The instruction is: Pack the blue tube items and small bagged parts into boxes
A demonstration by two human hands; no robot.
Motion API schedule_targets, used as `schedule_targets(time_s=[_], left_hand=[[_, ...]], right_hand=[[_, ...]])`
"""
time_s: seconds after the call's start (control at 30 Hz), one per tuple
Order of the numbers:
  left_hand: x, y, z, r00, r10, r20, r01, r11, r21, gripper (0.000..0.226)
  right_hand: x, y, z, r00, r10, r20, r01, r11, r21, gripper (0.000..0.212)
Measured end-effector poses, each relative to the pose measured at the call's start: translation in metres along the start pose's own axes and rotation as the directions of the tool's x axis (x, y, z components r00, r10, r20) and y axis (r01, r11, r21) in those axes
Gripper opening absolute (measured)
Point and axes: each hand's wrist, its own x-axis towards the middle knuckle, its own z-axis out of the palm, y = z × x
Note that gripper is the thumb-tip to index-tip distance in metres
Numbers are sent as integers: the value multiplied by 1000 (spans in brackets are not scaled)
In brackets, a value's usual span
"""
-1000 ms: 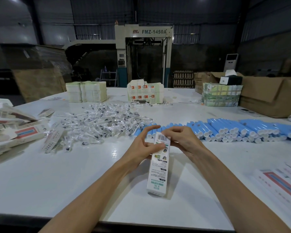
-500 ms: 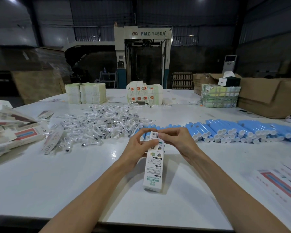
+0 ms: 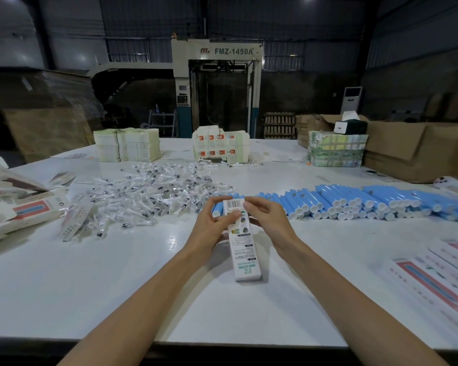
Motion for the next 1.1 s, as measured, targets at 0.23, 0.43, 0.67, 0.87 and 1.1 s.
schedule_targets(time_s=[0.23,0.43,0.67,0.87,1.1], left_hand=[[5,-7,-8,985,18,-173,-14,1000,26,39],[9,-19,2,984,-144,-101,133,986,-104,50],[-8,-13,16,946,-174,273,170,985,37,54],[-16,-16,11,957,43,286,-178,867,466,28],[-14,-19,7,944,193,267,-319,740,592,32]], right_hand=[[-26,-15,8,995,36,89,9,888,-460,65],[-62,4,5,978,-120,170,207,484,-850,62],[-88,-2,-28,984,-171,48,99,299,-949,50],[-123,-21,-105,973,-220,-70,-46,112,-993,47],[-178,-33,-212,931,-263,-251,-290,-120,-950,54]])
